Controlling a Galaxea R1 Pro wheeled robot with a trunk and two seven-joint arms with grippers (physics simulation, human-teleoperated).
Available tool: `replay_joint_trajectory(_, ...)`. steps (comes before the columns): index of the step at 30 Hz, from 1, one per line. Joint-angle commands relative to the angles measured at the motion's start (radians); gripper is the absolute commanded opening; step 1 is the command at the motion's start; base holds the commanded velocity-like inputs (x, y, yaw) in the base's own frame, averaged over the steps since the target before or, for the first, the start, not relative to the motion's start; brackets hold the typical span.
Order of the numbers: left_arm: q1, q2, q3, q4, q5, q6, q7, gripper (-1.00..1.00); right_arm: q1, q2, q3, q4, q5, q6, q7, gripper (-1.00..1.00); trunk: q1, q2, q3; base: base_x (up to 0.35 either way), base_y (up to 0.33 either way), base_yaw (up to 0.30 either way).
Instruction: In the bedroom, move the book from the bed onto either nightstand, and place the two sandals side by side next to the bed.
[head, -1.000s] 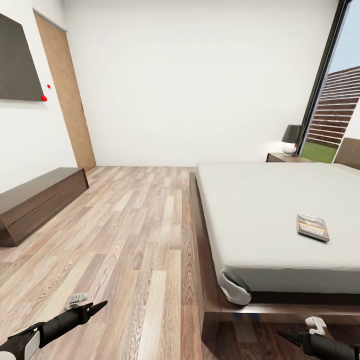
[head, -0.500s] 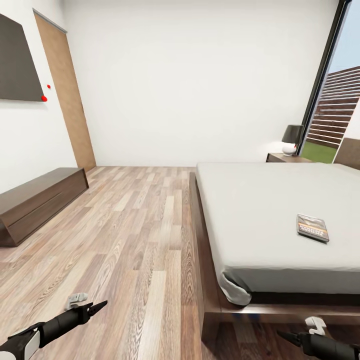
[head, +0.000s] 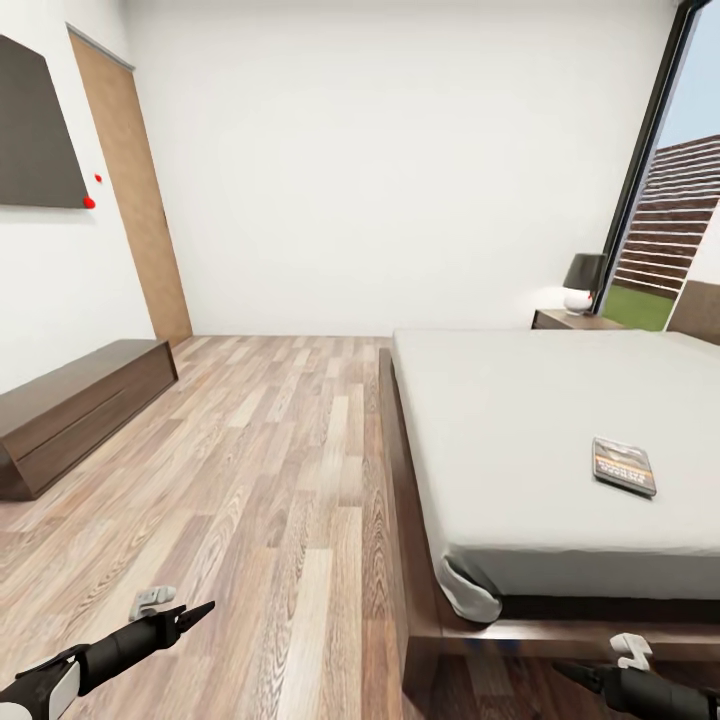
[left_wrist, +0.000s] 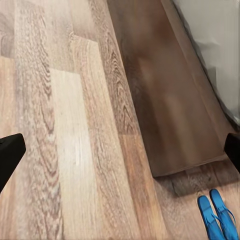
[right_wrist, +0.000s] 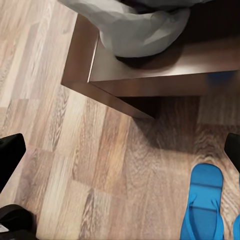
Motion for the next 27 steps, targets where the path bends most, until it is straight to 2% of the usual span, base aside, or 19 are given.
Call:
replay_joint_trajectory(1, -0.001, 0.0, 0.008, 0.0, -0.01, -0.001, -0.004, 1.0, 0.0, 0.0, -0.003, 0.0, -0.001, 0.009, 0.004, 1.0, -0.004, 0.007, 0.002, 0.0, 0.0, 0.0)
replay_joint_trajectory(10, 0.002, -0.002, 0.007, 0.0, -0.011, -0.004, -0.014, 1.0, 0.0, 0.006, -0.003, 0.0, -0.001, 0.009, 0.004, 1.0, -0.004, 0.007, 0.002, 0.0, 0.0, 0.0)
replay_joint_trajectory(27, 0.019, -0.002, 0.007, -0.001, -0.011, -0.004, -0.014, 1.0, 0.0, 0.003, -0.002, 0.0, -0.001, 0.009, 0.004, 1.0, -0.004, 0.007, 0.003, 0.0, 0.0, 0.0)
